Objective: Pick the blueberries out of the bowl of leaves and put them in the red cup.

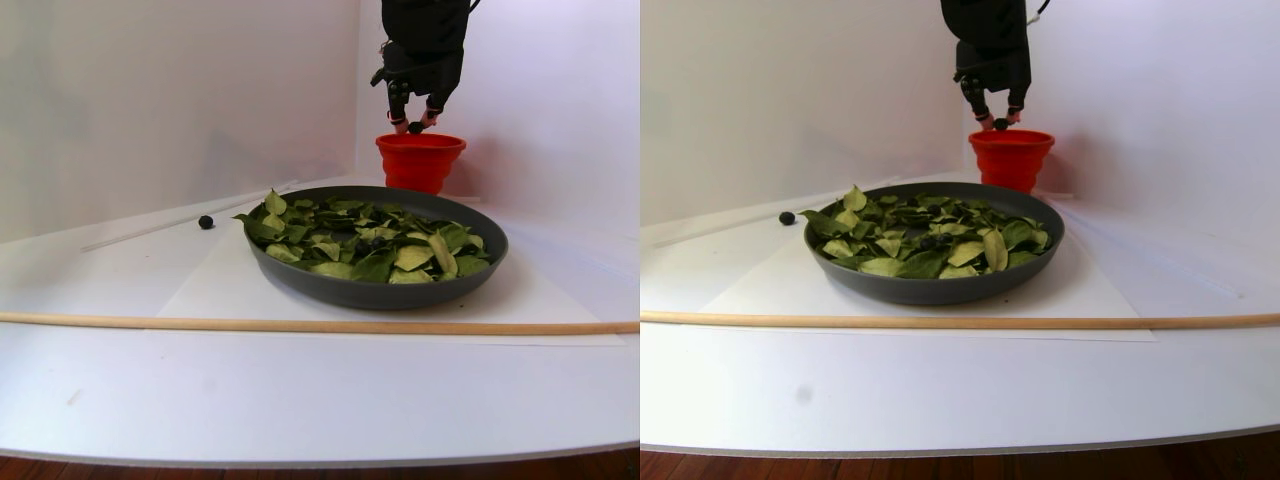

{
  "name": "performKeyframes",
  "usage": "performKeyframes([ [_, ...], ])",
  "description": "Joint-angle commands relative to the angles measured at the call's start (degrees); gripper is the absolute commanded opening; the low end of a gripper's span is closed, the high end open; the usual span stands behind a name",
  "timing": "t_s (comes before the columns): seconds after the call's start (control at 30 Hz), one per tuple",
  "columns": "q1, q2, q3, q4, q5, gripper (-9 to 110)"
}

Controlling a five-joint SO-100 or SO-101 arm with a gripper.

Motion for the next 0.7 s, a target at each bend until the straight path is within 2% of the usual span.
performKeyframes([
  [0.0, 2.2, 1.5, -5.6, 0.0, -0.6, 14],
  [0.43, 2.3, -1.1, -10.8, 0.3, -0.2, 15],
  [0.67, 2.3, -0.7, -11.2, 1.0, 1.0, 20],
])
